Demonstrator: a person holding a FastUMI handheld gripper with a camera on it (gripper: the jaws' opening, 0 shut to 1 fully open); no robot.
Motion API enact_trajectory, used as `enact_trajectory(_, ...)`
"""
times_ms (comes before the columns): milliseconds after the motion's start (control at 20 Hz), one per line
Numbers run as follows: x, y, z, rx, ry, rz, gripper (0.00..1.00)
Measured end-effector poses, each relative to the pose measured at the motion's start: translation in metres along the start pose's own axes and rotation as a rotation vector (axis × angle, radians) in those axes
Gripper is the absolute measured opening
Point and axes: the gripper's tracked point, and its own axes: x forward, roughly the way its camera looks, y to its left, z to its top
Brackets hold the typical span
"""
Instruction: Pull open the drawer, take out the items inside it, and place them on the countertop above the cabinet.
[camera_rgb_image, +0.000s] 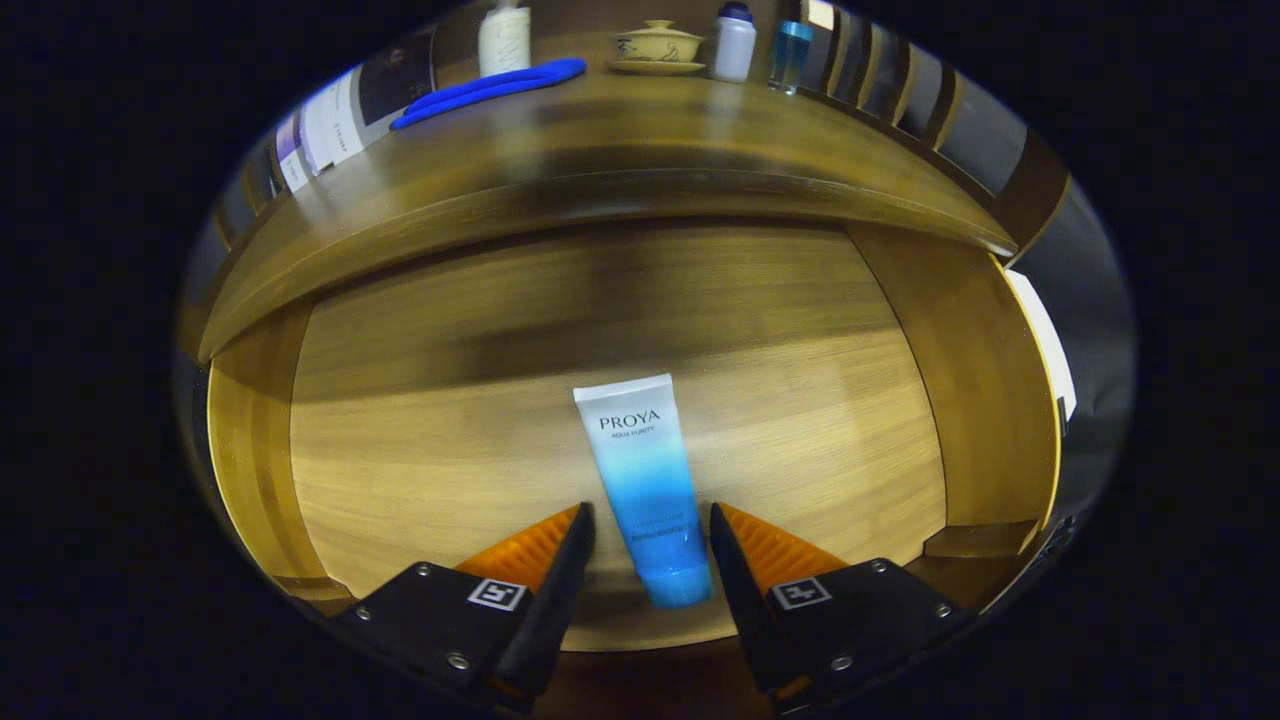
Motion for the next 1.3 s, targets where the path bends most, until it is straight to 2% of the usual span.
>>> enact_trajectory(50,0.001,-0.002,0.001,0.022,-0.008,-0.005,0.70)
enact_trajectory(100,-0.004,-0.003,0.002,0.022,-0.012,0.006,0.60)
enact_trajectory(200,-0.003,-0.003,0.003,-0.019,-0.035,0.014,0.48)
enact_trajectory(400,-0.011,-0.010,0.009,-0.092,-0.118,-0.022,0.43)
enact_trajectory(900,-0.094,-0.004,0.012,-0.220,-0.375,-0.044,0.42)
enact_trajectory(1100,-0.124,-0.011,0.039,-0.198,-0.464,-0.076,0.42)
enact_trajectory(1300,-0.135,-0.012,0.081,-0.169,-0.536,-0.066,0.42)
